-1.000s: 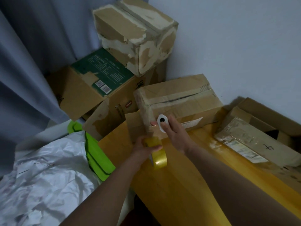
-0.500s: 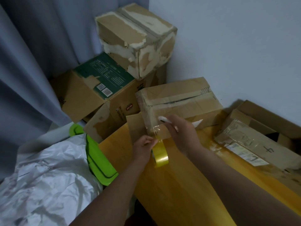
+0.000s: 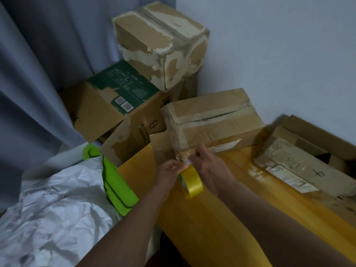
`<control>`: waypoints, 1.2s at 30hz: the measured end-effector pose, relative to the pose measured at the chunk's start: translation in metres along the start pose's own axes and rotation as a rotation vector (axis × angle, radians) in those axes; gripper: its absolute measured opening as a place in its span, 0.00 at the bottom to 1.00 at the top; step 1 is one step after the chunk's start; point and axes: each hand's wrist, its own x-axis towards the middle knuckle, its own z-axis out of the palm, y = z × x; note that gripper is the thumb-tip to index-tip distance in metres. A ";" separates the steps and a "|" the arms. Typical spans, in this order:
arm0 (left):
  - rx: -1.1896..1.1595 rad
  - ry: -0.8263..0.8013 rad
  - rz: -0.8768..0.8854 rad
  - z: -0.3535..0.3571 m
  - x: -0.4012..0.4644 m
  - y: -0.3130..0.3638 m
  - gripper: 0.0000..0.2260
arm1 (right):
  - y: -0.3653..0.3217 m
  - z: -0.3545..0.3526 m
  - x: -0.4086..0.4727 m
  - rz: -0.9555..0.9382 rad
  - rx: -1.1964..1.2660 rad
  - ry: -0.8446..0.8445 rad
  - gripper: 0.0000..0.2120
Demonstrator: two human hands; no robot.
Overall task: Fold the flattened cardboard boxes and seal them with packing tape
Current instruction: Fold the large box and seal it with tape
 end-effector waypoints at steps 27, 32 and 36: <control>0.092 -0.119 0.009 -0.012 0.006 0.004 0.05 | 0.040 0.045 -0.033 0.662 0.319 0.023 0.04; 0.097 -0.152 0.023 -0.013 0.012 0.005 0.08 | 0.030 -0.006 0.040 0.013 0.109 0.039 0.24; 0.175 -0.185 0.048 -0.021 0.009 0.002 0.09 | 0.038 0.004 0.055 0.001 0.060 -0.223 0.29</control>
